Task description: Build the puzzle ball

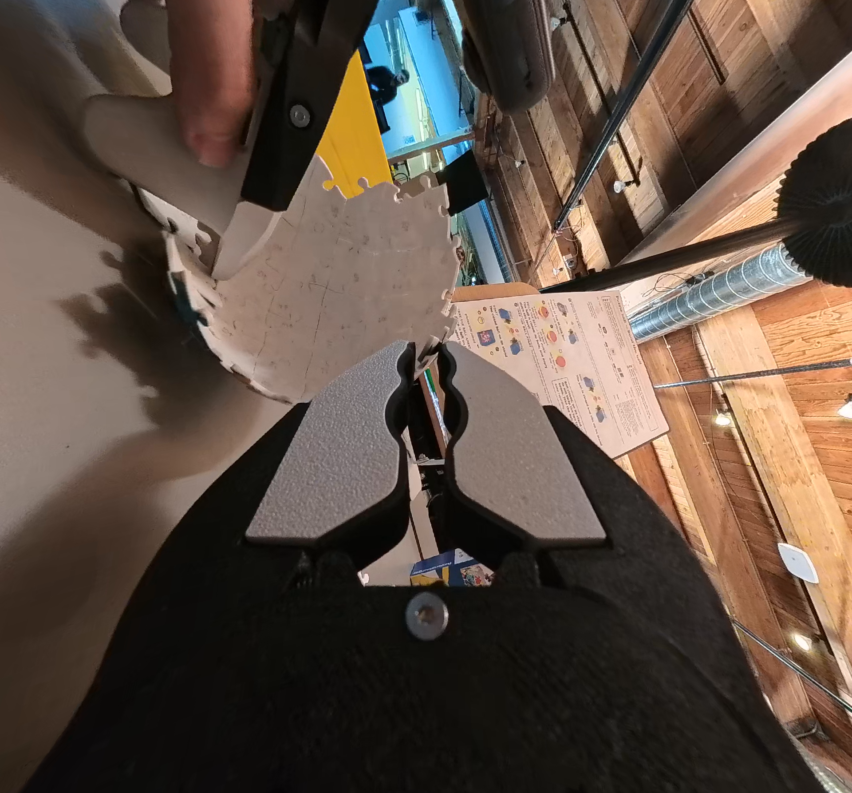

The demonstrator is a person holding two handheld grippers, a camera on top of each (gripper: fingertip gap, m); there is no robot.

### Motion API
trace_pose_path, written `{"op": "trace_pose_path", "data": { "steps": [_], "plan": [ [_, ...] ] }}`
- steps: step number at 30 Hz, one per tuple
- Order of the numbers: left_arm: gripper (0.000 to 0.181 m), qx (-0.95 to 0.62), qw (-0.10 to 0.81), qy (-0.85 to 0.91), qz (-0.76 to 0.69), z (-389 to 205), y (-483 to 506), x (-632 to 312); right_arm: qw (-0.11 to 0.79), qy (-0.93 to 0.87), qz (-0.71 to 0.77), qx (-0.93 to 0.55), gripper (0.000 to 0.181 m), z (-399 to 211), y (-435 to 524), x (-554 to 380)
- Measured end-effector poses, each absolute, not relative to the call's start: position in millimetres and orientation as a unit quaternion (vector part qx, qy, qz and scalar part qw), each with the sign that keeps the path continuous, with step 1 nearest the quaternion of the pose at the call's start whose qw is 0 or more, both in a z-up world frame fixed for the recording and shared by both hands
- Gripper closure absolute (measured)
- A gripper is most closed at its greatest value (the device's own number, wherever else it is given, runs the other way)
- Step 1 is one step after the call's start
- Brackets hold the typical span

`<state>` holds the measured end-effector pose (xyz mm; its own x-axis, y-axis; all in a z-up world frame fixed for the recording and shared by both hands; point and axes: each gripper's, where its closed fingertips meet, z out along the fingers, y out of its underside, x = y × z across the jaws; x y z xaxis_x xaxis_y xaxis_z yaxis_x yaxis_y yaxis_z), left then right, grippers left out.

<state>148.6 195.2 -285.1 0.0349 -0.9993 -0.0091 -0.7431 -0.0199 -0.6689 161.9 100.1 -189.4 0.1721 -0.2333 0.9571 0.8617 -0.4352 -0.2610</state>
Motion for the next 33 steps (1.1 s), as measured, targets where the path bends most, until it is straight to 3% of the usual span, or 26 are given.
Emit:
{"op": "trace_pose_path", "data": {
  "steps": [4,6,9,15,22,25,33],
  "plan": [
    [0.097,-0.660,0.289,0.652,-0.237,-283,196,153,0.465,-0.258,-0.589,-0.609,0.172,-189,100,162],
    [0.104,-0.658,0.278,0.653,-0.253,-284,190,154,0.465,-0.258,-0.589,-0.609,0.172,-189,100,162],
    [0.095,-0.658,0.286,0.654,-0.240,-282,195,153,0.465,-0.258,-0.589,-0.609,0.172,-189,100,162],
    [0.093,-0.646,0.269,0.671,-0.244,-285,185,152,0.465,-0.261,-0.587,-0.609,0.172,-190,100,161],
    [0.106,-0.647,0.242,0.671,-0.269,-287,178,153,0.463,-0.260,-0.588,-0.610,0.172,-190,100,162],
    [0.094,-0.658,0.249,0.658,-0.268,-286,185,152,0.463,-0.260,-0.588,-0.610,0.172,-190,100,162],
    [0.095,-0.662,0.243,0.661,-0.258,-286,192,145,0.464,-0.260,-0.588,-0.610,0.172,-190,100,162]
  ]
}}
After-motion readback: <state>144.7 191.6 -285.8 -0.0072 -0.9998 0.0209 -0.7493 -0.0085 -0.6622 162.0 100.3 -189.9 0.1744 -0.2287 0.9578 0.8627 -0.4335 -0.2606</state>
